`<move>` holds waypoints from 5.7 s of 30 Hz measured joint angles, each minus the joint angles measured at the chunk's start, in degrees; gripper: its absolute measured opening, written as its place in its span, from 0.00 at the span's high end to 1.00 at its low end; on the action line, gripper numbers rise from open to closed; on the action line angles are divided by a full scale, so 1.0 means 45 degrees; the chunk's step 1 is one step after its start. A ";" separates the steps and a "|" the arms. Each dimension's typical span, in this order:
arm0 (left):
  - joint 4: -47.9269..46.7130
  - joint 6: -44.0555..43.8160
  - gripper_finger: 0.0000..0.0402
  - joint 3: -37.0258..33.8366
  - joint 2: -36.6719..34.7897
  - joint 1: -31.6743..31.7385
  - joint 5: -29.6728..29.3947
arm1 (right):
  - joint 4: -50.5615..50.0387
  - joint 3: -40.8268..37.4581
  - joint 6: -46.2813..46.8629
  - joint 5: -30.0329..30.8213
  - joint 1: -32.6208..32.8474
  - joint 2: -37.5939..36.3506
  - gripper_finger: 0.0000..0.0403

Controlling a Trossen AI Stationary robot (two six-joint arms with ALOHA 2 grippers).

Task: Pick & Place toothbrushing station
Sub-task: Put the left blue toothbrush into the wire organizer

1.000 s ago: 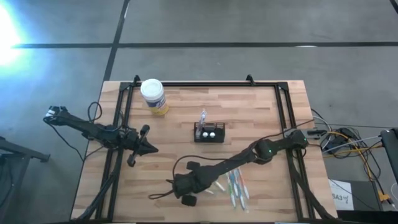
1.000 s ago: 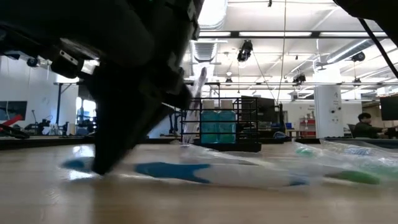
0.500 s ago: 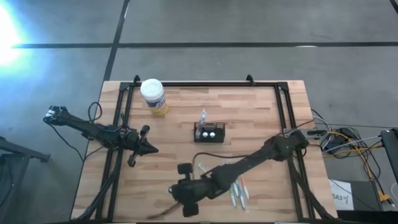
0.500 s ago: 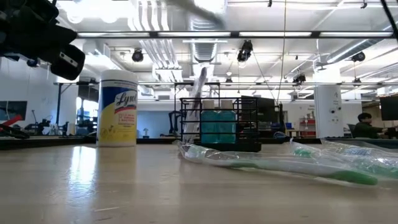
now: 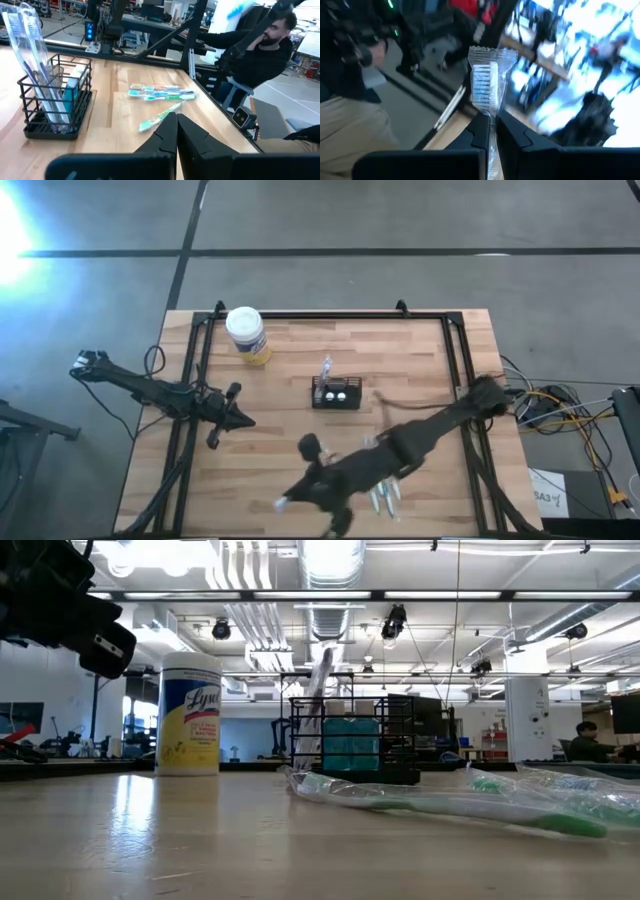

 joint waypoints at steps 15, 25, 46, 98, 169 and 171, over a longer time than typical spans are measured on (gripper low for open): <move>-0.0324 -0.0259 0.99 -0.0284 0.0007 0.0001 0.0000 | 1.2688 -1.3876 0.0234 -0.0480 -0.2748 -0.6313 0.97; -0.0315 -0.0202 0.99 -0.0294 0.0005 0.0001 -0.0206 | 1.8304 -1.8069 0.0840 0.0828 -0.4534 -0.6776 0.97; -0.0290 -0.0199 0.99 -0.0306 0.0005 0.0003 -0.0442 | 2.0735 -2.0659 0.0308 0.3406 -0.5787 -0.6721 0.97; -0.0388 -0.0222 0.99 -0.0310 0.0019 -0.0001 -0.0729 | 2.3651 -2.0655 0.2555 0.4301 -0.5728 -0.1648 0.89; -0.0390 -0.0544 0.99 -0.0262 0.0010 0.0001 -0.0284 | -1.0396 -0.6324 1.9577 0.1964 -0.0917 -0.0758 0.67; -0.0392 -0.0544 0.99 -0.0262 0.0009 -0.0001 -0.0246 | -1.0392 -0.6327 1.9764 0.1658 -0.0960 -0.0612 0.65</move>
